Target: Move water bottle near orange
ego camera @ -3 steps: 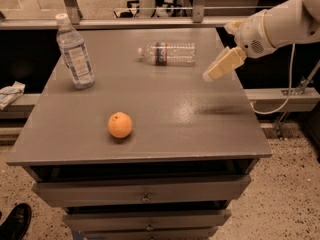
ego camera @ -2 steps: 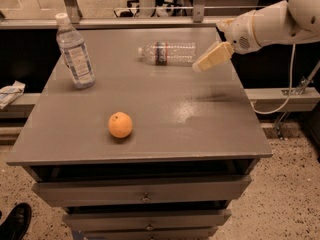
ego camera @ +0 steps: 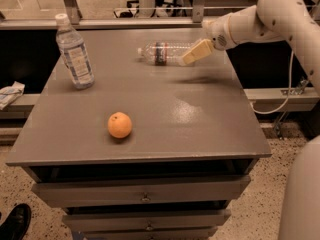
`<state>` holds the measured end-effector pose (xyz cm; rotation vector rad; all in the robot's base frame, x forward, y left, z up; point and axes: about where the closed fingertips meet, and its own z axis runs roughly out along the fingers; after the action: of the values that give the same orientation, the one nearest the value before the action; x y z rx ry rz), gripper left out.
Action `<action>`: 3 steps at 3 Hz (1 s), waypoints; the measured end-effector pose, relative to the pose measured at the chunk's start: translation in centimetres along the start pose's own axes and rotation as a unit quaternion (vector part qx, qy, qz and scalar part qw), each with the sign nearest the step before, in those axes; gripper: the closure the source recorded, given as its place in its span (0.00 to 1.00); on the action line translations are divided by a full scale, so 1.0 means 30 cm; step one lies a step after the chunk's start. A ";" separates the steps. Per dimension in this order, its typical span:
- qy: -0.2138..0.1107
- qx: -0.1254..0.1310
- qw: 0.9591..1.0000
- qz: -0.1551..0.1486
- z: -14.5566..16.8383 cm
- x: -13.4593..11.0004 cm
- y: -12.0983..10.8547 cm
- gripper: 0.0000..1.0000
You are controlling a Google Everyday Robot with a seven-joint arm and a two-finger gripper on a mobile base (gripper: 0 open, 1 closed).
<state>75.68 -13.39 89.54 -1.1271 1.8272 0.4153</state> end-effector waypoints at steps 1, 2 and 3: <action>0.005 -0.007 1.000 0.004 0.073 0.017 -0.026 0.00; 0.011 -0.011 1.000 0.011 0.120 0.041 -0.042 0.00; 0.014 -0.015 1.000 0.017 0.148 0.064 -0.047 0.16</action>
Offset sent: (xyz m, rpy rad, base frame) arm 0.0420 0.0071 -0.0377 -0.0059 0.0562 -0.0068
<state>78.90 -12.18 85.86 -1.1278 1.8729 0.4506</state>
